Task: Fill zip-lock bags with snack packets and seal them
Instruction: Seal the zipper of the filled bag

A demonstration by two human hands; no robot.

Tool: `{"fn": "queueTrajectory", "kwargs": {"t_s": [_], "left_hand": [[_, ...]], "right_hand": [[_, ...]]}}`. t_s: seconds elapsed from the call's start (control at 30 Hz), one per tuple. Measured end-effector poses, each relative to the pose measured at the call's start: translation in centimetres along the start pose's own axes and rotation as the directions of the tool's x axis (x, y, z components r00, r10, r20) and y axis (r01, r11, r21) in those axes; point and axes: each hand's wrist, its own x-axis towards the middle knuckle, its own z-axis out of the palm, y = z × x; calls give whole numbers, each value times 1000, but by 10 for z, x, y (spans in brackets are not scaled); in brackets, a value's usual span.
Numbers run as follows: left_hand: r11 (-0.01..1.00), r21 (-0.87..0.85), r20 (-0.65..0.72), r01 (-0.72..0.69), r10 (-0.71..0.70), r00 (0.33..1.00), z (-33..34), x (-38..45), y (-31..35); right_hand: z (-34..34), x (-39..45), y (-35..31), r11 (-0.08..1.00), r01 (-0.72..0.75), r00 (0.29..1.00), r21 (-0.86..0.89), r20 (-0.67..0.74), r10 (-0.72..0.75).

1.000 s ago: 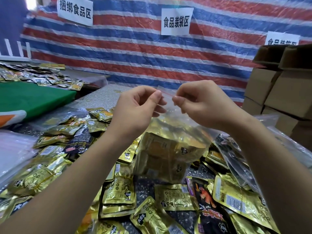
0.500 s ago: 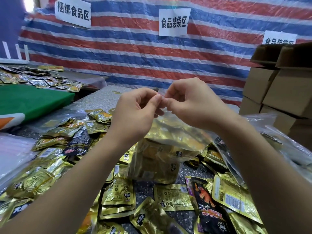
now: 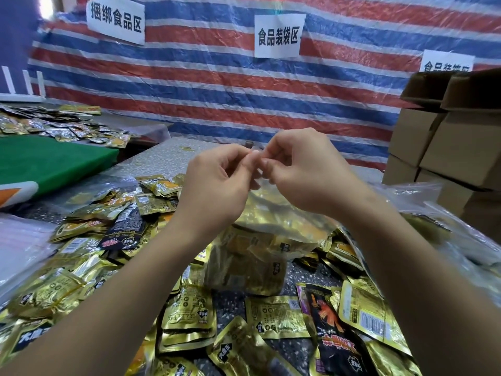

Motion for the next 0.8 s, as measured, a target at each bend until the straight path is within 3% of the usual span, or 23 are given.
{"fn": "queueTrajectory", "kwargs": {"t_s": [0.27, 0.67, 0.8], "left_hand": [[998, 52, -171, -39, 47, 984, -6, 1, 6], [999, 35, -236, -6, 14, 972, -13, 6, 3], [999, 47, -235, -15, 25, 972, -16, 6, 4]], "right_hand": [[-9, -6, 9, 999, -5, 1000, -47, 18, 6], [-25, -33, 56, 985, -18, 1000, -171, 18, 22], [-27, -41, 69, 980, 39, 999, -197, 9, -38]]}}
